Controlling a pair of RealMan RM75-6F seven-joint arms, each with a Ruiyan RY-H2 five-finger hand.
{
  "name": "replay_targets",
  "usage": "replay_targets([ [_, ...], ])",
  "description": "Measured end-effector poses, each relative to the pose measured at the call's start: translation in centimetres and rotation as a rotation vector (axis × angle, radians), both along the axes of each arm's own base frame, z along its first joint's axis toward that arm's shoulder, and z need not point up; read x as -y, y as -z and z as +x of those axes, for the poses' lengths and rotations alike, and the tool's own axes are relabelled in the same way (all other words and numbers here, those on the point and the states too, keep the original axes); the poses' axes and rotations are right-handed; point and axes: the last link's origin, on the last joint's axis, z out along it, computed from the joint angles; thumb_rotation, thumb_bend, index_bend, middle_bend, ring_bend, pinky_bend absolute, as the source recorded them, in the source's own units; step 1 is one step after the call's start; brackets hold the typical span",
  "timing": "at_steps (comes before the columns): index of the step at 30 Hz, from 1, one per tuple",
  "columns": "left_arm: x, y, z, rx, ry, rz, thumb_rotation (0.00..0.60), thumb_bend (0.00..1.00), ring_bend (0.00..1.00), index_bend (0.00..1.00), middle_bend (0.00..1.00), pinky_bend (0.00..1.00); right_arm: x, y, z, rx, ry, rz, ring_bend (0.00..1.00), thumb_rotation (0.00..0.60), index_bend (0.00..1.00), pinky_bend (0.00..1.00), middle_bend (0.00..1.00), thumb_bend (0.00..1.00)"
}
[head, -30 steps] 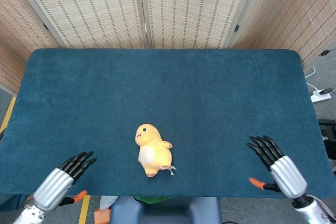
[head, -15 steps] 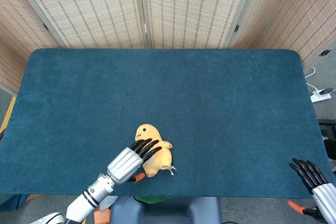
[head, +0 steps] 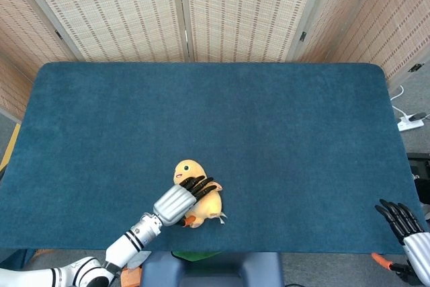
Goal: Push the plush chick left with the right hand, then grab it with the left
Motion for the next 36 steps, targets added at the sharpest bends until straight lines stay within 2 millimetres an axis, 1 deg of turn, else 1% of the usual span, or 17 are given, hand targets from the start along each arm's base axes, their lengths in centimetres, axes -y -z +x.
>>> replay_targets([
  [1,0.2,0.3,0.0,-0.012,0.009,-0.002,0.6,0.26,0.1,0.22,0.19,0.3,0.0,0.0,0.0,0.0,0.0,-0.001,0.0,0.6,0.0,0.0,0.0,0.01],
  [4,0.7,1.0,0.1,-0.046,0.042,0.002,0.6,0.37,0.27,0.44,0.4,0.5,-0.1,0.1,0.1,0.0,0.003,0.001,0.0,0.6,0.0,0.0,0.0,0.01],
  [5,0.9,1.2,0.2,-0.054,0.053,0.006,0.6,0.4,0.3,0.48,0.44,0.54,-0.1,0.1,0.1,0.0,0.004,0.003,0.0,0.6,0.0,0.0,0.0,0.01],
  [6,1.1,1.5,0.2,-0.06,0.064,0.013,0.6,0.45,0.35,0.54,0.51,0.58,-0.1,0.1,0.1,0.001,0.004,0.006,0.0,0.6,0.0,0.0,0.0,0.01],
  [8,1.4,2.0,0.3,-0.076,0.087,0.033,0.6,0.5,0.4,0.61,0.58,0.62,-0.2,0.1,0.2,0.0,0.005,0.007,0.0,0.6,0.0,0.0,0.0,0.01],
  [10,1.6,2.2,0.3,-0.085,0.105,0.059,0.6,0.55,0.46,0.68,0.66,0.68,-0.2,0.1,0.3,-0.003,0.005,0.006,0.0,0.6,0.0,0.0,0.0,0.01],
  [11,1.6,2.2,0.3,-0.085,0.109,0.072,0.6,0.58,0.51,0.72,0.72,0.73,-0.3,0.1,0.3,-0.004,0.004,0.004,0.0,0.6,0.0,0.0,0.0,0.01],
  [12,1.6,2.2,0.3,-0.083,0.113,0.085,0.6,0.59,0.54,0.73,0.75,0.77,-0.3,0.1,0.4,-0.006,0.003,0.003,0.0,0.6,0.0,0.0,0.0,0.01],
  [15,1.7,1.6,0.0,-0.069,0.126,0.136,0.6,0.62,0.57,0.73,0.78,0.8,-0.4,0.1,0.6,-0.011,0.0,0.0,0.0,0.6,0.0,0.0,0.0,0.01],
  [17,1.7,0.5,-0.3,-0.054,0.133,0.176,0.6,0.63,0.58,0.73,0.79,0.81,-0.4,0.2,0.7,-0.014,-0.001,0.0,0.0,0.6,0.0,0.0,0.0,0.01],
  [21,1.7,-2.6,-1.6,-0.029,0.14,0.258,0.6,0.64,0.58,0.74,0.79,0.81,-0.4,0.4,0.9,-0.024,0.0,0.004,0.0,0.6,0.0,0.0,0.0,0.01],
  [25,2.2,-6.5,-4.1,-0.027,0.136,0.332,0.6,0.64,0.58,0.74,0.79,0.81,-0.3,0.9,1.3,-0.026,0.003,0.018,0.0,0.6,0.0,0.0,0.0,0.01],
  [28,3.0,-8.9,-6.2,-0.031,0.129,0.361,0.6,0.64,0.58,0.74,0.79,0.81,-0.2,1.5,1.8,-0.027,-0.001,0.033,0.0,0.6,0.0,0.0,0.0,0.01],
  [31,3.5,-10.2,-8.3,-0.033,0.115,0.372,0.6,0.63,0.58,0.74,0.79,0.8,0.0,2.0,2.4,-0.031,-0.012,0.044,0.0,0.6,0.0,0.0,0.0,0.01],
  [36,3.8,-11.1,-11.7,-0.067,0.093,0.363,0.6,0.6,0.58,0.73,0.78,0.79,0.1,2.7,3.3,-0.038,-0.026,0.057,0.0,0.6,0.0,0.0,0.0,0.01],
])
